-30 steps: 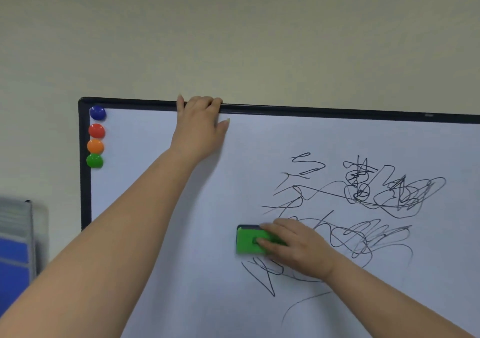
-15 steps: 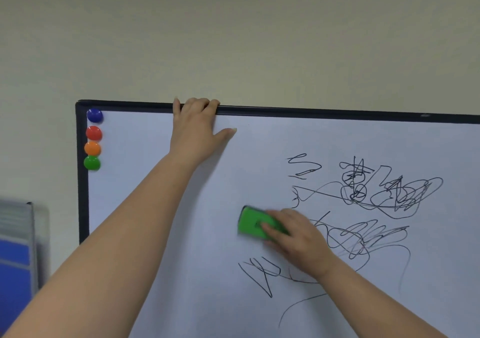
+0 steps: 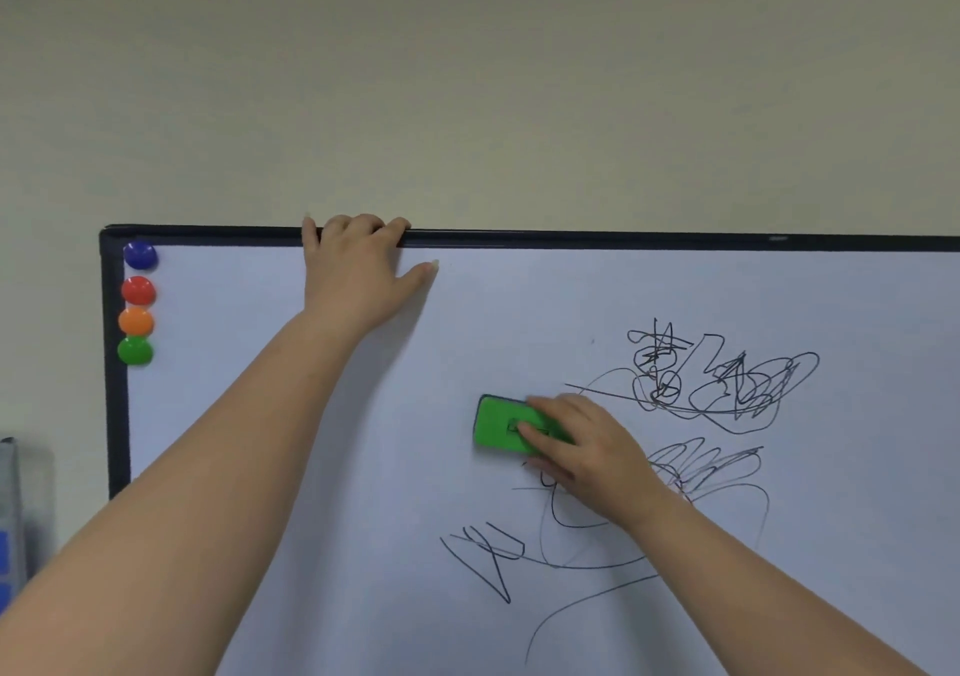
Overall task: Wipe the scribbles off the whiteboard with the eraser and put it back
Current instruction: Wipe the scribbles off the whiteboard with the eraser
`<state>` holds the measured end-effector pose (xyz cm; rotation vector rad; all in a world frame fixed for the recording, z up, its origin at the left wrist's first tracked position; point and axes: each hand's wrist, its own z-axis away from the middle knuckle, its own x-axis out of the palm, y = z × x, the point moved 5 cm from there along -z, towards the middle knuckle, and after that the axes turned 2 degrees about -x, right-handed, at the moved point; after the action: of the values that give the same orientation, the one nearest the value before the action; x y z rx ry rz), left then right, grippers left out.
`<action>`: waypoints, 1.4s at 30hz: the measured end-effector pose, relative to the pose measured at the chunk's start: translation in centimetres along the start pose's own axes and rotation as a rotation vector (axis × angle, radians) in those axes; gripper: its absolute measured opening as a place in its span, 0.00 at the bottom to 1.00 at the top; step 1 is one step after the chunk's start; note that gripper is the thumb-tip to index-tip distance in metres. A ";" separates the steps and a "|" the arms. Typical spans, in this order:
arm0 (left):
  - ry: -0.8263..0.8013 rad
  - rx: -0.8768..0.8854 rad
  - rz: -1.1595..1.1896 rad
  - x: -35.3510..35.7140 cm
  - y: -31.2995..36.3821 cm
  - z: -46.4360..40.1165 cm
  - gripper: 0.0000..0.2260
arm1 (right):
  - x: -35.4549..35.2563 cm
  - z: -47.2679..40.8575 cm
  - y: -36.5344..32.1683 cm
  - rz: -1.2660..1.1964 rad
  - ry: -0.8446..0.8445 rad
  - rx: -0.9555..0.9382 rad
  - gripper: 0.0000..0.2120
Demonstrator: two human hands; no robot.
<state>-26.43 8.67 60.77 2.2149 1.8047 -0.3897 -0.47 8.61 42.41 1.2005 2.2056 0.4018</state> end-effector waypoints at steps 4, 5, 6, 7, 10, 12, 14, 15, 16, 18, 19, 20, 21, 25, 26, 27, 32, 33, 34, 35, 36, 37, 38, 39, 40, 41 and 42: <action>-0.097 0.102 -0.013 0.5 4.6 -0.4 0.27 | -1.4 -0.4 1.3 0.033 0.113 0.218 0.16; -0.110 0.121 -0.008 0.7 5.9 -0.5 0.27 | -1.0 -0.9 0.6 0.019 0.124 0.203 0.16; -0.120 0.136 0.000 1.0 7.2 -0.6 0.28 | -0.1 -1.1 -0.8 -0.005 0.109 0.145 0.16; -0.127 0.146 0.011 1.2 8.2 -0.7 0.28 | 1.1 -1.0 -2.5 -0.038 0.069 0.056 0.14; -0.130 0.141 0.029 1.5 10.0 -0.7 0.29 | 4.8 2.4 -7.8 -0.117 -0.129 -0.244 0.11; -0.121 0.127 0.042 1.6 10.1 -0.4 0.29 | 5.6 5.4 -9.1 -0.158 -0.229 -0.341 0.11; -0.122 0.133 0.042 1.6 10.1 -0.4 0.29 | 5.1 7.8 -8.5 -0.176 -0.244 -0.353 0.11; -0.129 0.132 0.039 1.6 10.1 -0.4 0.29 | 4.7 8.6 -7.8 -0.174 -0.240 -0.349 0.11; -0.136 0.126 0.039 1.6 10.1 -0.5 0.29 | 4.2 9.0 -7.0 -0.166 -0.228 -0.339 0.11; -0.142 0.109 0.045 1.8 10.4 -0.6 0.29 | 3.0 8.5 -4.9 -0.118 -0.164 -0.258 0.11; -0.144 0.105 0.047 1.9 10.7 -0.7 0.28 | 2.3 7.6 -3.8 -0.082 -0.115 -0.180 0.11; -0.148 0.100 0.049 2.1 11.0 -0.7 0.28 | 1.7 6.4 -3.0 -0.049 -0.062 -0.089 0.11; -0.148 0.092 0.052 2.3 11.2 -0.6 0.28 | 1.3 5.2 -2.5 -0.027 -0.013 -0.008 0.11; -0.132 0.047 0.055 2.7 11.8 -0.6 0.27 | 3.6 2.8 -5.3 -0.084 -0.009 0.025 0.13; -0.127 0.041 0.053 2.6 11.8 -0.7 0.27 | 4.6 2.7 -6.8 -0.125 -0.036 -0.015 0.13; -0.121 0.036 0.057 2.5 11.8 -0.7 0.27 | 5.6 2.8 -8.3 -0.155 -0.068 -0.066 0.12; -0.123 0.071 0.062 2.3 11.2 -0.6 0.26 | 7.3 6.6 -11.5 -0.209 -0.236 -0.282 0.14; -0.124 0.081 0.056 2.2 11.2 -0.6 0.26 | 7.1 8.1 -10.9 -0.208 -0.266 -0.328 0.14; -0.128 0.083 0.054 2.2 11.2 -0.6 0.26 | 6.9 9.6 -10.0 -0.201 -0.295 -0.375 0.11; -0.131 0.077 0.060 2.3 11.2 -0.6 0.25 | 6.3 10.7 -8.9 -0.202 -0.303 -0.414 0.08; -0.132 0.065 0.069 2.3 11.2 -0.7 0.25 | 5.4 11.2 -7.7 -0.201 -0.277 -0.436 0.07; -0.131 0.051 0.080 2.5 11.3 -0.7 0.25 | 4.6 11.2 -6.3 -0.192 -0.233 -0.421 0.07; -0.122 0.040 0.089 2.6 11.4 -0.7 0.25 | 3.6 10.4 -4.8 -0.174 -0.175 -0.363 0.08; -0.107 0.030 0.095 2.7 11.5 -0.7 0.26 | 2.7 9.2 -3.2 -0.145 -0.104 -0.272 0.09; -0.096 0.021 0.097 2.9 11.7 -0.7 0.26 | 1.8 7.9 -1.7 -0.108 -0.031 -0.160 0.09; -0.087 0.014 0.098 2.9 11.7 -0.7 0.26 | 1.2 6.6 -0.4 -0.076 0.029 -0.047 0.10; -0.078 0.010 0.098 3.0 11.8 -0.7 0.27 | 0.8 5.5 0.4 -0.056 0.067 0.044 0.11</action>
<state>-14.29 9.34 60.67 2.2518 1.6511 -0.4588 2.87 9.42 38.06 1.1609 2.3109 0.3780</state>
